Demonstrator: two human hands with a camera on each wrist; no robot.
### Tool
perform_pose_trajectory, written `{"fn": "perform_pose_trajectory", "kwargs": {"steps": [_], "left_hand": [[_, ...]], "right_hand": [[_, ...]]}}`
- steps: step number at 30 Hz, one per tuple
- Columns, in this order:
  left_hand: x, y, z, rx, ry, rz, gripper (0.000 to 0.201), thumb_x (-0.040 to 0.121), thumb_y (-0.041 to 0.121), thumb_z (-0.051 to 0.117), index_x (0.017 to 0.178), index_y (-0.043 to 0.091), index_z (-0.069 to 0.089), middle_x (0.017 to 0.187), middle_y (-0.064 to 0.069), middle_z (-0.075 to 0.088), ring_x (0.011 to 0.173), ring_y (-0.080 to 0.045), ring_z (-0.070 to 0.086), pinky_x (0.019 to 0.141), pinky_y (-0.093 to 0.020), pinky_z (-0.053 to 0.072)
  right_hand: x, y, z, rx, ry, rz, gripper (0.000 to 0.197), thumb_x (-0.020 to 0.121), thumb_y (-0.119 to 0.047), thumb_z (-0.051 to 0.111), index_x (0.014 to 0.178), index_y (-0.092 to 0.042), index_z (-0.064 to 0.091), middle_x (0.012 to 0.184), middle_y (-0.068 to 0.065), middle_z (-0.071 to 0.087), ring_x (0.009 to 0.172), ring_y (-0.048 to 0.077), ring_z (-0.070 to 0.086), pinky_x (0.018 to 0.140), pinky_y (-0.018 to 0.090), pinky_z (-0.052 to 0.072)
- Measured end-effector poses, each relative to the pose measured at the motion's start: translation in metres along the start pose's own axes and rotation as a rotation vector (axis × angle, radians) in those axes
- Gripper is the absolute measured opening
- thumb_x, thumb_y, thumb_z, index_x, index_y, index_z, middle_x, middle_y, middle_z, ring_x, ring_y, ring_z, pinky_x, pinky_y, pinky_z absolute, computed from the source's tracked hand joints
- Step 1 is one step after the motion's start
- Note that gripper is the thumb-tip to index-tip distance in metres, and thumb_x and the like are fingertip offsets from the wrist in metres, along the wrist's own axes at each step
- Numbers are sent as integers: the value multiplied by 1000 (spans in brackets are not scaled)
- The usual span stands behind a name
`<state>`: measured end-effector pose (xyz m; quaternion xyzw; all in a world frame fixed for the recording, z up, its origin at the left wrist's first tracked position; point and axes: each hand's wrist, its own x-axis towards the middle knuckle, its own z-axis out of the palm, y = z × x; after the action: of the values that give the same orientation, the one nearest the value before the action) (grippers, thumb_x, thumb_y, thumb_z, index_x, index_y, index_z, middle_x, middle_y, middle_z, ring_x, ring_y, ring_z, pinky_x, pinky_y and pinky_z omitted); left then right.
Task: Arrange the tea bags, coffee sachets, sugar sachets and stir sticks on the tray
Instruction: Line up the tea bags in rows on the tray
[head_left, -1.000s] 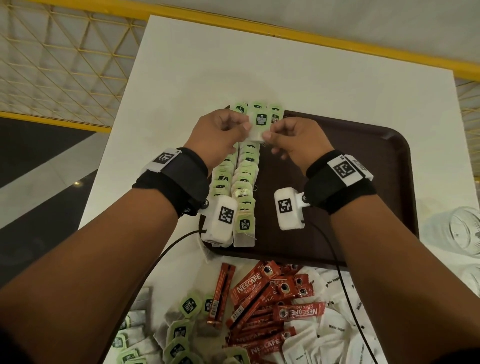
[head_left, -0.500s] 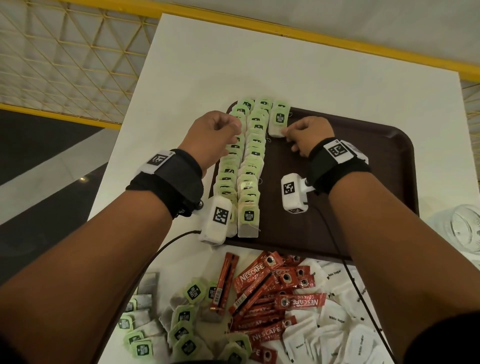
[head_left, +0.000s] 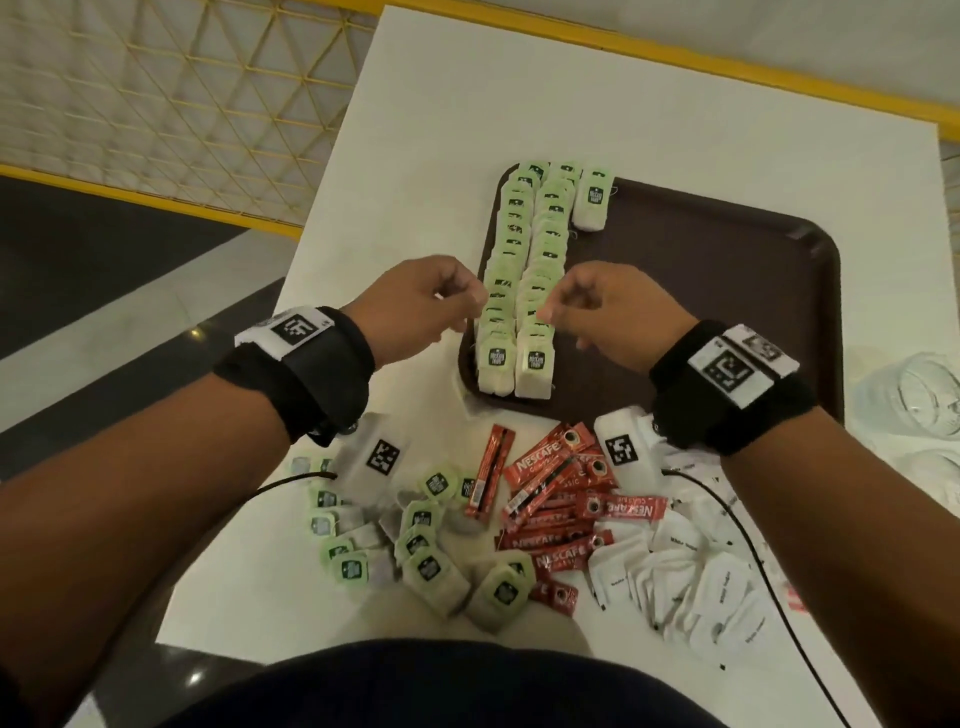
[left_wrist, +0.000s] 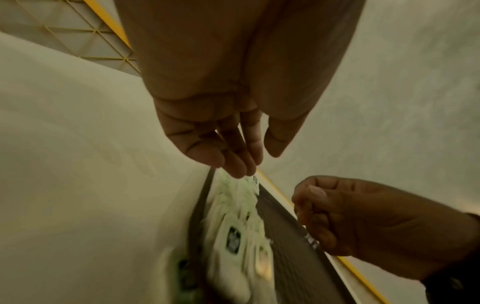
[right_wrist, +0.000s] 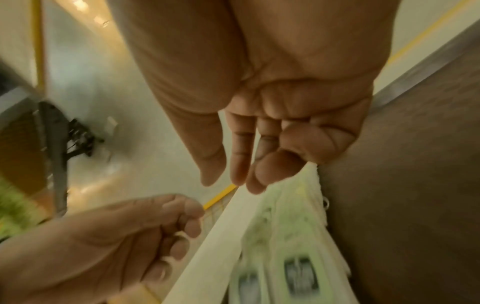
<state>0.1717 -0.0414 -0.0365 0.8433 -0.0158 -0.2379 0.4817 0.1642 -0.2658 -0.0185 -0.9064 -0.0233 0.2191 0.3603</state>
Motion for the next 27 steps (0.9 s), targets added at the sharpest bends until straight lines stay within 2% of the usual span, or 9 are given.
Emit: {"fn": "perform_pose_trajectory", "kwargs": {"steps": [4,8,12,16,19,24,27], "left_hand": [[-39,-25,-3,129,-27,3,13,95,29,59,99,18,66,89,7,67,79,-9,66,62,-16,45],[-69,-54,-14,291,-59,1,12,95,28,61,100,19,67,89,14,61,77,-2,56,65,-8,38],[-93,-79,-29,472,-134,-60,19,92,31,64,107,20,65,105,5,61,91,-15,60,79,-27,46],[-109,-97,-44,641,-192,-109,33,90,22,65,122,24,59,123,-1,54,109,-18,55,91,-30,45],[-116,-103,-49,700,-256,-116,49,83,30,72,128,30,53,127,3,50,114,-18,49,96,-37,46],[-122,-106,-33,824,-300,-73,84,67,58,79,138,32,41,135,8,42,123,-19,44,97,-43,44],[-121,-110,-23,928,-275,-26,81,69,59,77,134,29,42,130,6,44,117,-21,46,92,-41,42]], "right_hand": [[-36,-13,44,-140,-193,-52,13,86,-34,70,91,-22,67,87,-5,66,80,11,60,68,25,47],[-57,-24,86,-312,-341,-97,22,87,-34,68,103,-19,66,95,-4,65,84,13,59,76,29,49],[-72,-36,120,-432,-415,-152,45,84,-43,69,123,-24,55,112,-2,57,101,17,57,82,29,43],[-82,-45,145,-572,-443,-188,79,74,-53,75,138,-23,41,124,4,46,109,25,53,87,36,48],[-90,-45,160,-633,-439,-171,90,67,-62,76,137,-21,38,124,4,42,109,25,52,84,36,46],[-95,-46,172,-693,-392,-189,81,67,-51,81,131,-21,41,119,4,39,105,25,50,82,38,49],[-92,-49,175,-699,-375,-186,68,71,-45,80,124,-20,44,117,5,41,103,26,49,80,40,50]]}}
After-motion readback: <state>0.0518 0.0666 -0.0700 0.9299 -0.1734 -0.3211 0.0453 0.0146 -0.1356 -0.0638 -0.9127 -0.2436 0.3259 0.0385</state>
